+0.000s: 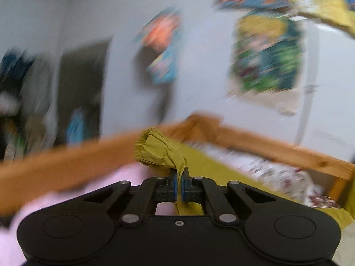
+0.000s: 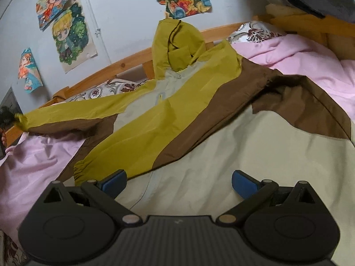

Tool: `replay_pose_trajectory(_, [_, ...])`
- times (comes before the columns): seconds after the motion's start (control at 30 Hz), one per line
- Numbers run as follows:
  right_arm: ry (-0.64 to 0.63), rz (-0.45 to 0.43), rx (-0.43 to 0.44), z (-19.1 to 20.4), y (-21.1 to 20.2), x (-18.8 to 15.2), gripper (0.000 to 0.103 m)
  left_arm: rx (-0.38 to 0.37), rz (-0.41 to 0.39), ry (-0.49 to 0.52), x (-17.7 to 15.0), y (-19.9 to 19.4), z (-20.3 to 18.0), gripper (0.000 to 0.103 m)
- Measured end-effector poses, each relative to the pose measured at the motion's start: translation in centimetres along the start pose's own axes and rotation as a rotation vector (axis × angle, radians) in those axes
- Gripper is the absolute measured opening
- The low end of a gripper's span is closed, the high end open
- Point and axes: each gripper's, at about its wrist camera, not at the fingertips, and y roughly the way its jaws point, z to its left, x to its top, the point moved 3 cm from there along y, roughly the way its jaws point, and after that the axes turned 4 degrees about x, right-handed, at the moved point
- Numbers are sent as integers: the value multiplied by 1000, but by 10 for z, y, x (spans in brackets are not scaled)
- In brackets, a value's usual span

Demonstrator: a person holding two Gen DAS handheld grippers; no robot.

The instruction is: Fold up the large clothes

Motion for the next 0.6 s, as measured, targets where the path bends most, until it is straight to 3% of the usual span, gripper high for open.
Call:
replay_pose_trajectory(0.13, [9, -20, 2, -4, -5, -2, 103, -191, -165, 94, 31, -46, -56, 1])
replay_pose_trajectory(0.27, [22, -37, -4, -7, -13, -3, 103, -432, -251, 155, 41, -92, -125, 1])
replay_pose_trajectory(0.4, [20, -59, -34, -13, -21, 0, 103, -691, -269, 253, 19, -142, -196, 1])
replay_pose_trajectory(0.5, [13, -71, -75, -20, -27, 3, 103, -853, -235, 310, -15, -169, -240, 1])
replay_pose_trajectory(0.6, [4, -83, -146, -29, -34, 5, 103, -967, -179, 365, -59, -190, -271, 1])
